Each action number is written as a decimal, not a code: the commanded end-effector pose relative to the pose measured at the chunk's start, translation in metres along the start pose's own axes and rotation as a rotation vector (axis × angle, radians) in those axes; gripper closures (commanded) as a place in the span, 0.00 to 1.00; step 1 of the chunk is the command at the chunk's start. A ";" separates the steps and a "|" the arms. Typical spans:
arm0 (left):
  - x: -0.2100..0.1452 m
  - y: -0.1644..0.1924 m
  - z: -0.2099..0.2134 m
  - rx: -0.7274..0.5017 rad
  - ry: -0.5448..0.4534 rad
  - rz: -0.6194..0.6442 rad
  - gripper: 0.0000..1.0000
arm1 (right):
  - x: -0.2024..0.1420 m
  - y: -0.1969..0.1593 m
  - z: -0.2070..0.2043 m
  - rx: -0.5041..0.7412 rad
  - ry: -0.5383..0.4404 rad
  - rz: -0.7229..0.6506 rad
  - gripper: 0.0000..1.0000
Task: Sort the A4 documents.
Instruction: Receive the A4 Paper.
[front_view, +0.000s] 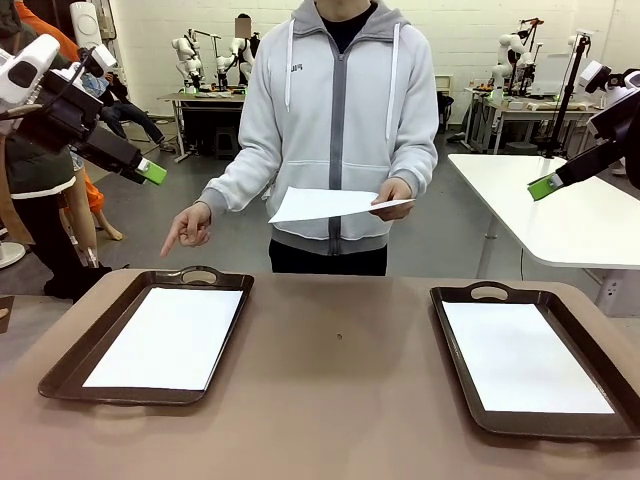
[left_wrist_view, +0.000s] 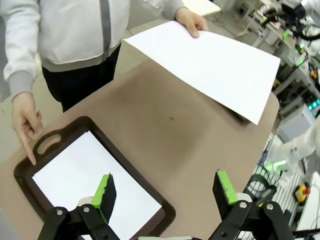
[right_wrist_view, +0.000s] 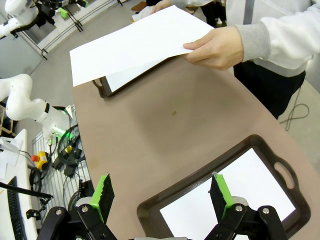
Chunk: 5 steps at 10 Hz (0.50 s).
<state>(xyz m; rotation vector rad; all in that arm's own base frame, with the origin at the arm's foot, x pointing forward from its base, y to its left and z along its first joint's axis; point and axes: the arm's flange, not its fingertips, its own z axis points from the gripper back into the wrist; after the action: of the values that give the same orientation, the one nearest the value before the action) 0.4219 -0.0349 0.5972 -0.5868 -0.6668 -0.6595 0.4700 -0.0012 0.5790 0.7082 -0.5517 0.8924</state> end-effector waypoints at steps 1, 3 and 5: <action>0.011 0.008 -0.018 -0.009 -0.060 0.168 0.00 | -0.001 0.000 -0.001 0.000 0.009 0.004 0.00; 0.021 0.018 -0.048 -0.078 -0.058 0.294 0.00 | -0.001 0.000 -0.001 0.000 0.009 0.004 0.00; 0.028 0.034 -0.089 -0.176 -0.048 0.437 0.00 | -0.001 0.000 -0.001 0.000 0.009 0.004 0.00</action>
<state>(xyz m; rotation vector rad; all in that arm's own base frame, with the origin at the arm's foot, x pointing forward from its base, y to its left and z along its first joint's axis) 0.4773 -0.0737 0.5506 -0.8204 -0.5317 -0.3580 0.4700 -0.0012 0.5792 0.7081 -0.5520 0.8925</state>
